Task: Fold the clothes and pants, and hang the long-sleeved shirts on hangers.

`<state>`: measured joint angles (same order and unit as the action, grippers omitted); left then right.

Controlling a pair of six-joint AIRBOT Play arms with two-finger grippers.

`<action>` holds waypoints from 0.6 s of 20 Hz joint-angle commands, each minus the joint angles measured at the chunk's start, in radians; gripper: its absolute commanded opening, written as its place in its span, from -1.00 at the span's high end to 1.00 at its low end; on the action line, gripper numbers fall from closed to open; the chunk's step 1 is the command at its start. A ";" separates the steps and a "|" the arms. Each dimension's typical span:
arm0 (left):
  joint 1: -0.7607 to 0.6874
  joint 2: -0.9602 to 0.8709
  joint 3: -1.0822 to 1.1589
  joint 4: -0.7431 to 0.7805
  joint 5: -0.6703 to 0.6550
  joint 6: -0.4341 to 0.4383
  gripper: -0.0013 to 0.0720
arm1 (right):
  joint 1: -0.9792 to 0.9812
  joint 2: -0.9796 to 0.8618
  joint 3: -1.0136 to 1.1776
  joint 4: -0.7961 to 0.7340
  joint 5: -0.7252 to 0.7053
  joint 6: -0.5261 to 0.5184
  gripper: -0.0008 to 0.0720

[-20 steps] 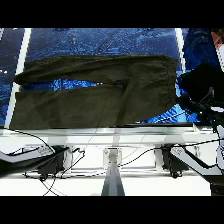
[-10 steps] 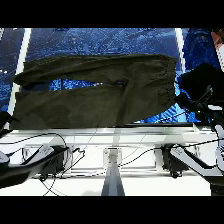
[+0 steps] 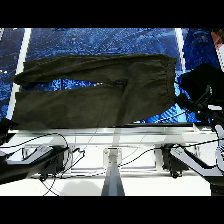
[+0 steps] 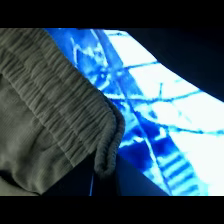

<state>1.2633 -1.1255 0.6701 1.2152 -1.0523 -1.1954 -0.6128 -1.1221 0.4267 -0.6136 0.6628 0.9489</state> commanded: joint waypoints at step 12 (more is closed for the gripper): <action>0.012 -0.143 0.062 -0.451 0.102 0.257 0.91 | 0.001 0.187 0.093 -0.193 0.181 0.012 0.88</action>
<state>1.2762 -1.2732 0.6926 0.8871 -0.9276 -0.9756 -0.6128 -1.0191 0.4801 -0.7296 0.7727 0.9497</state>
